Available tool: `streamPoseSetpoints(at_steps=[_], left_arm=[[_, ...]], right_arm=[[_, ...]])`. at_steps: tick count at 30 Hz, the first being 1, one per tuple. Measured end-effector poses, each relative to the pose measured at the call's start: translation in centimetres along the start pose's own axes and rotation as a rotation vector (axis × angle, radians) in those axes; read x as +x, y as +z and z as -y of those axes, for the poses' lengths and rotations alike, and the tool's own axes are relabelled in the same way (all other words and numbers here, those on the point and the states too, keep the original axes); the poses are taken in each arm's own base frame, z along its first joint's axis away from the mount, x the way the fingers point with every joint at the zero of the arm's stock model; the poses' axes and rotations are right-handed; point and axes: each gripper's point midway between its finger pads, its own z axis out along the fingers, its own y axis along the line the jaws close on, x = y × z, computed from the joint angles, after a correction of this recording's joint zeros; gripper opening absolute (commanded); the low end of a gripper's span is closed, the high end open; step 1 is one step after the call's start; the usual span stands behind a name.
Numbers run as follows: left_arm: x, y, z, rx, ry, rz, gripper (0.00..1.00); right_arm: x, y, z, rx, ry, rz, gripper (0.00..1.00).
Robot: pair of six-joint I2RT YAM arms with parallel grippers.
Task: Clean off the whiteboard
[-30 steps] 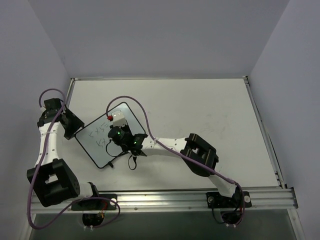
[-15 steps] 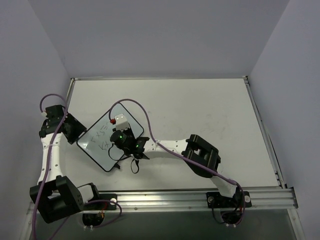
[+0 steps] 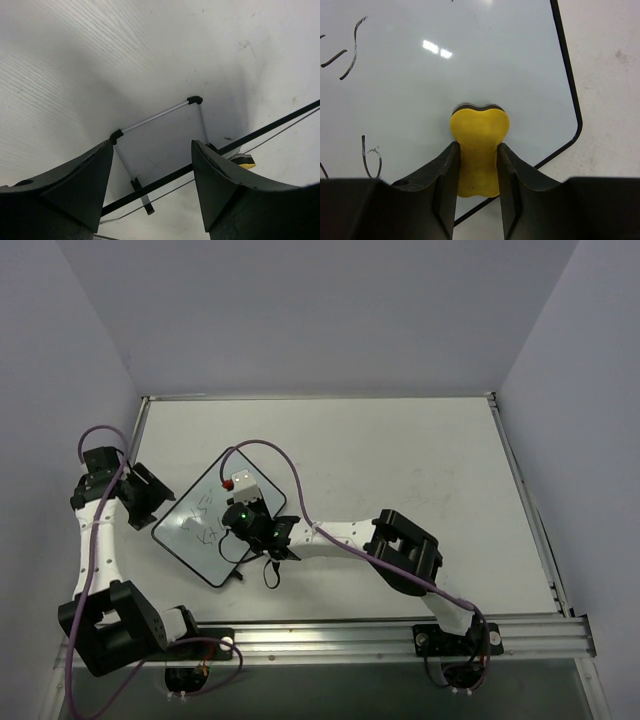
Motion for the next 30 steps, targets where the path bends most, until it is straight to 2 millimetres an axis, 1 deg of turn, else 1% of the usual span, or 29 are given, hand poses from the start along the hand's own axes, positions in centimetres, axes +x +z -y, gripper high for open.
streamPoseSetpoints(at_steps=[5, 8, 11, 14, 16, 20, 22, 24, 27, 30], left_arm=[[-2.3, -1.2, 1.5, 0.065, 0.003, 0.052, 0.75], [-3.8, -1.7, 3.2, 0.121, 0.021, 0.069, 0.74], [-5.4, -1.2, 5.1, 0.183, 0.065, 0.054, 0.70], [-6.3, 0.1, 6.6, 0.226, 0.113, 0.013, 0.66], [-6.1, 1.1, 7.3, 0.247, 0.145, -0.023, 0.62], [-4.8, 2.6, 9.3, 0.317, 0.212, -0.109, 0.62], [-4.4, 3.0, 10.2, 0.346, 0.239, -0.137, 0.62], [-3.9, 3.1, 11.0, 0.374, 0.264, -0.157, 0.61], [-3.3, 2.9, 11.5, 0.401, 0.289, -0.172, 0.57], [-2.8, 2.8, 11.9, 0.412, 0.314, -0.182, 0.56]], right_arm=[[0.0, 0.0, 0.0, -0.002, 0.000, -0.001, 0.01], [0.0, 0.0, -0.1, -0.003, 0.000, -0.002, 0.01], [0.0, 0.0, -0.1, -0.005, 0.000, -0.003, 0.01], [0.0, 0.0, -0.1, -0.007, -0.002, -0.006, 0.01], [0.0, -0.1, -0.1, -0.008, -0.004, -0.009, 0.01], [0.0, -0.1, -0.2, -0.011, -0.005, -0.011, 0.01], [0.0, -0.1, -0.2, -0.012, -0.005, -0.012, 0.01], [0.0, -0.1, -0.2, -0.013, -0.004, -0.012, 0.01], [0.0, -0.1, -0.2, -0.014, -0.005, -0.012, 0.01], [0.1, -0.1, -0.2, -0.014, -0.005, -0.013, 0.01]])
